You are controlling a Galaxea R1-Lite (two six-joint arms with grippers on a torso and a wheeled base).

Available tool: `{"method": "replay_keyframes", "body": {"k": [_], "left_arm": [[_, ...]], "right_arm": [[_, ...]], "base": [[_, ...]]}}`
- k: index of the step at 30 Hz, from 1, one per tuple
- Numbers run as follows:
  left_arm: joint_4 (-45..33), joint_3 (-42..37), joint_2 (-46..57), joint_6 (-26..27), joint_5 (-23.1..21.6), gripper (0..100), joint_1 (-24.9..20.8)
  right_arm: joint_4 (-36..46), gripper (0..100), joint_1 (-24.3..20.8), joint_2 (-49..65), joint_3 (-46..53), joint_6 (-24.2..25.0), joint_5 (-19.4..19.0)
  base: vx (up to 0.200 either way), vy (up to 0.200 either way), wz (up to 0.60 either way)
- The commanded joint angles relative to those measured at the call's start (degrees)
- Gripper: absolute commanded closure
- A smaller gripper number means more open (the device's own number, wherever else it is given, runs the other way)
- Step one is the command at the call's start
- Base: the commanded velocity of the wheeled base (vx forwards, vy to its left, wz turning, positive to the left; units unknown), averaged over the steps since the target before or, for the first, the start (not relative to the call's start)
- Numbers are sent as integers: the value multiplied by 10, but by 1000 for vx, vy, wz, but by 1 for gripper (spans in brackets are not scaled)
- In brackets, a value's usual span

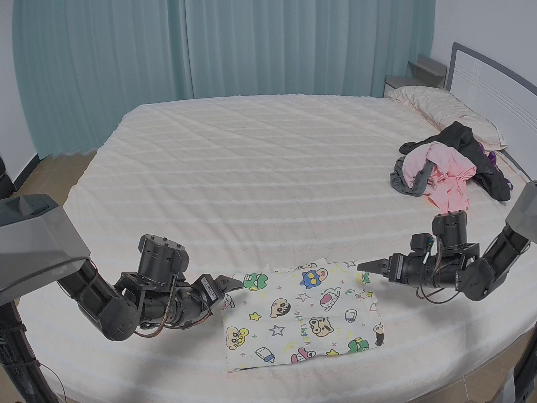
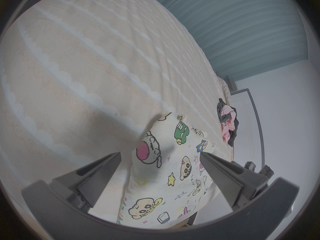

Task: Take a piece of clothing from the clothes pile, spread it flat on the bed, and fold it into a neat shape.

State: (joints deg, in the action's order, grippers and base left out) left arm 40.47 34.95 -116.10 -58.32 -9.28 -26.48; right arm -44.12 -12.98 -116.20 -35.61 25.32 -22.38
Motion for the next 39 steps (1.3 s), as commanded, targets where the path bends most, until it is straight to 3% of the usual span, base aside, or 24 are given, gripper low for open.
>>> {"method": "replay_keyframes", "body": {"k": [1, 11, 22, 23, 39], "left_arm": [[0, 3, 2, -4, 3, 0, 1], [0, 3, 1, -4, 4, 0, 1], [1, 3, 1, -4, 4, 0, 0], [0, 3, 1, -4, 4, 0, 0], [1, 3, -1, -4, 4, 0, 0]], "right_arm": [[-6, 0, -28, -93, -69, 22, 22], [-45, 0, -47, -114, -90, 58, 40], [-47, 0, -39, -119, -101, 58, 56], [-47, 100, -38, -120, -104, 58, 56], [-47, 100, -21, -126, -112, 59, 59]], "base": [[0, 0, 0], [0, 0, 0], [0, 0, 0], [0, 0, 0], [0, 0, 0]]}}
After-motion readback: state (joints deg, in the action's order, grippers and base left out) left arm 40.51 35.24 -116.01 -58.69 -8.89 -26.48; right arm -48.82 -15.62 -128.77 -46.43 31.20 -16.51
